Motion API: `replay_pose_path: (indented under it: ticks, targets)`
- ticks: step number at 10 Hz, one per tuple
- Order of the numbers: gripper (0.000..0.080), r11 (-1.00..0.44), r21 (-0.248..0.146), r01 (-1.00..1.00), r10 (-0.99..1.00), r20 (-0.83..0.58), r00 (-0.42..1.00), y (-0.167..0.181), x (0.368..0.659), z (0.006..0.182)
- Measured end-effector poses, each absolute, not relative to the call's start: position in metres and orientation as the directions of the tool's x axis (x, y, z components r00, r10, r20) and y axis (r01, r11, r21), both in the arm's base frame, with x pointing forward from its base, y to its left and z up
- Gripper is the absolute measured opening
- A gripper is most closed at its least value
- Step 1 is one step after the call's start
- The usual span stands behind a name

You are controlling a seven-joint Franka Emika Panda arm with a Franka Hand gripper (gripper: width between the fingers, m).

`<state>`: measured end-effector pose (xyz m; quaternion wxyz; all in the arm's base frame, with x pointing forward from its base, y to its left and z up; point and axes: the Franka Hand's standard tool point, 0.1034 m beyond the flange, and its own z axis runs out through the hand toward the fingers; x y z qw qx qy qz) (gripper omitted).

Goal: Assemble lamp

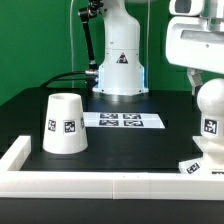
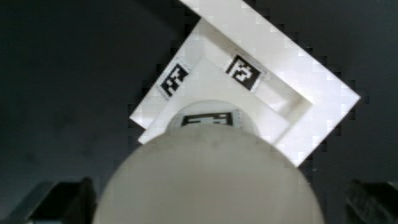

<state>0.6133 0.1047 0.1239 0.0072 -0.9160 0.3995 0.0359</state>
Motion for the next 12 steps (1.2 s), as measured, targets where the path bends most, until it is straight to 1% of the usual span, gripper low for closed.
replay_pose_path:
  ticks: [2,4,6,7,8,10,12]
  targets:
    - [0.0699,-0.76,0.007,-0.65,-0.649,-0.073,0.758,0.1045,0.6134,0.1239]
    - [0.0699,-0.902,0.002,-0.431,-0.43,-0.062,0.9,0.1025,0.6139,0.1243]
    - [0.0699,-0.966,-0.008,-0.26,-0.259,-0.058,0.964,0.1035,0.6145,0.1245]
    - [0.0699,-0.982,-0.011,-0.189,-0.188,-0.055,0.981,0.1033,0.6148,0.1246]
    - [0.0699,-0.997,-0.011,-0.07,-0.069,-0.05,0.996,0.1023,0.6154,0.1248]
    - [0.0699,-0.996,-0.016,0.089,0.09,-0.048,0.995,0.1002,0.6158,0.1249]
    - [0.0699,-0.981,-0.01,0.196,0.196,-0.047,0.979,0.0991,0.6158,0.1247]
